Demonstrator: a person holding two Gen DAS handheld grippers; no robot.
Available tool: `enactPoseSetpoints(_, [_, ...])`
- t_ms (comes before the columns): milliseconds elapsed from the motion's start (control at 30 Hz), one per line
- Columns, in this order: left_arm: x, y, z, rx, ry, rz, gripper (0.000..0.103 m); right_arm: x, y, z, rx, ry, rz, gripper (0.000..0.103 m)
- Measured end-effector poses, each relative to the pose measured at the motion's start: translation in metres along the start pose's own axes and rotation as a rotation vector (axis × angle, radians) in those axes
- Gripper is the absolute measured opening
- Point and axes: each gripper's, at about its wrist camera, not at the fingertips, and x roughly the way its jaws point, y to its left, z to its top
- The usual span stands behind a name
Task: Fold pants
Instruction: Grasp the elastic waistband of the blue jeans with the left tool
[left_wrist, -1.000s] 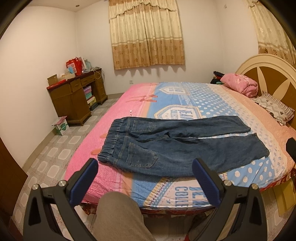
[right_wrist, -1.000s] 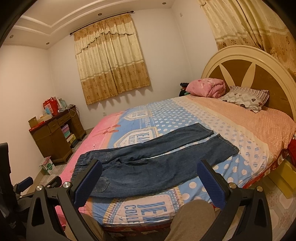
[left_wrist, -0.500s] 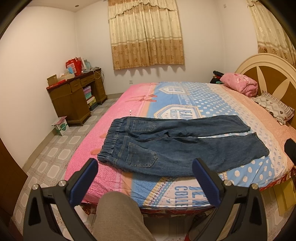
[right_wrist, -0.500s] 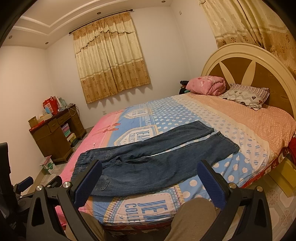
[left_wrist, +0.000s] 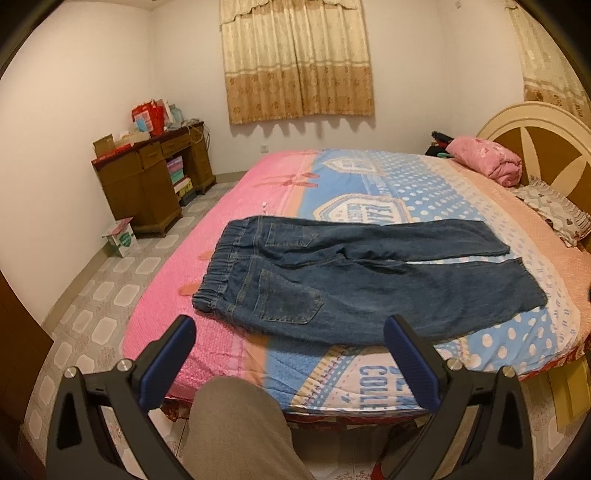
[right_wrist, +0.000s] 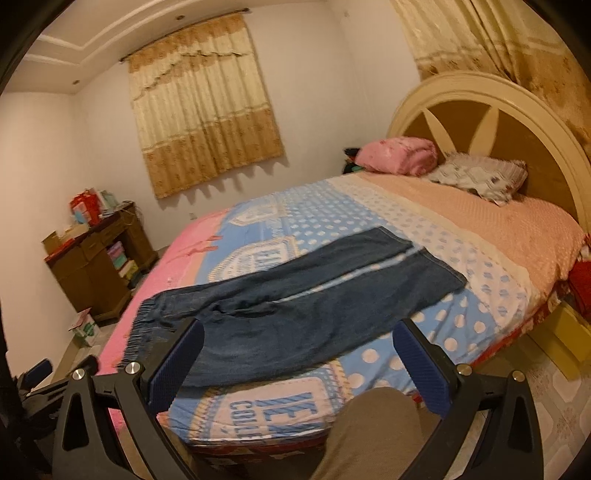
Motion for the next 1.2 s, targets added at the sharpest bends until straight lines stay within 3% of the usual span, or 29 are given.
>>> enactPoseSetpoints(267, [0.087, 0.026, 0.015, -0.013, 0.115, 0.051, 0.103, 0.052, -0.034, -0.005, 0.019, 0.078, -0.08, 0.102])
enactPoseSetpoints(467, [0.168, 0.071, 0.065, -0.068, 0.178, -0.006, 0.102, 0.093, -0.023, 0.002, -0.063, 0.111, -0.084, 0.102])
enactPoseSetpoints(700, [0.293, 0.132, 0.137, -0.186, 0.264, -0.146, 0.087, 0.149, 0.013, 0.016, -0.166, 0.128, -0.042, 0.102])
enactPoseSetpoints(767, [0.33, 0.147, 0.153, -0.241, 0.278, -0.177, 0.076, 0.169, 0.019, 0.015, -0.176, 0.163, -0.044, 0.102])
enactPoseSetpoints(833, [0.365, 0.157, 0.167, -0.292, 0.275, -0.224, 0.057, 0.192, 0.025, 0.012, -0.177, 0.208, -0.037, 0.102])
enactPoseSetpoints(1100, [0.473, 0.167, 0.186, -0.297, 0.363, -0.178, 0.057, 0.27, 0.034, -0.002, -0.163, 0.338, -0.035, 0.102])
enactPoseSetpoints(1200, [0.499, 0.176, 0.183, -0.342, 0.418, -0.189, 0.062, 0.29, 0.035, -0.005, -0.148, 0.362, -0.032, 0.102])
